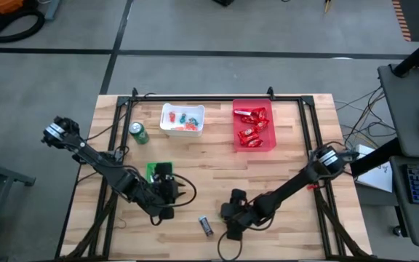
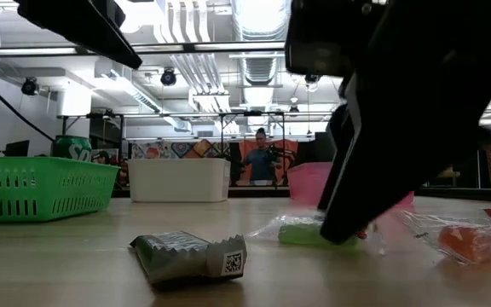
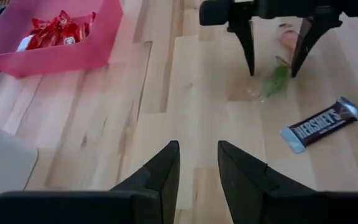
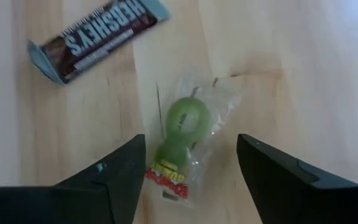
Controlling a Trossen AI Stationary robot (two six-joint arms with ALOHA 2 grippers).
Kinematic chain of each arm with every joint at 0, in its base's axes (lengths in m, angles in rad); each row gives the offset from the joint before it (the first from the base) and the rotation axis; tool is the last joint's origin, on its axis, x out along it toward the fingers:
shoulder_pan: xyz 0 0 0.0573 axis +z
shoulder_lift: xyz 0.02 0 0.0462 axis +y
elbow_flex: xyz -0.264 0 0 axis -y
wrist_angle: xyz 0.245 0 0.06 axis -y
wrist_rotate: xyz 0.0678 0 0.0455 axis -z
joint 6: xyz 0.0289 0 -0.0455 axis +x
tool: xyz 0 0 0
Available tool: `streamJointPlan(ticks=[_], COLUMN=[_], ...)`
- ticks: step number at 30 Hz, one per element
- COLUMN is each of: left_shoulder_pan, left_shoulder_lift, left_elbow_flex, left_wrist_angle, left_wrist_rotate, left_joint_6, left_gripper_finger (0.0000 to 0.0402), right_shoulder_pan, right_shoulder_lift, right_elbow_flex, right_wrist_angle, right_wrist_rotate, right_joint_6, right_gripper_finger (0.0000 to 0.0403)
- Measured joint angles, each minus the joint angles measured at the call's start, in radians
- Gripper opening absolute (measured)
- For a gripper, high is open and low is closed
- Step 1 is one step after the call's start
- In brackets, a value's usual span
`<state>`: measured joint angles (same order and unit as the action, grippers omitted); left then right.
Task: Organize candy in baskets
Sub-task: Put the green gummy into the white bin
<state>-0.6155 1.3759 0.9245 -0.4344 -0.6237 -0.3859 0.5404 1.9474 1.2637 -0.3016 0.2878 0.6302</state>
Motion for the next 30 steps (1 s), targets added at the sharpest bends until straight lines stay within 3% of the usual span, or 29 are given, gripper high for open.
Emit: streamJointPlan(ticks=[5,16,24,30], left_shoulder_pan=[0.0,-0.001,-0.022,-0.044], left_shoulder_lift=[0.039,0.072,0.066,0.06], left_elbow_flex=[0.0,0.0,0.0,0.016], left_wrist_angle=[0.006,0.003,-0.093,-0.29], left_wrist_rotate=[-0.022,-0.023,-0.024,-0.024], left_joint_6=[0.0,-0.023,-0.072,-0.219], left_gripper_finger=[0.0094,0.0094,0.0094,0.0094], right_shoulder_pan=[-0.011,-0.046,-0.086,-0.181], right_shoulder_lift=[0.017,0.018,-0.023,-0.098], right_elbow_flex=[0.018,0.018,0.025,0.025], right_wrist_angle=[0.001,0.006,-0.005,-0.004], right_wrist_rotate=[0.0,0.001,0.005,0.095], right_joint_6=[-0.015,-0.054,-0.178,-0.367], right_gripper_finger=[0.019,0.002,0.0012,0.0012])
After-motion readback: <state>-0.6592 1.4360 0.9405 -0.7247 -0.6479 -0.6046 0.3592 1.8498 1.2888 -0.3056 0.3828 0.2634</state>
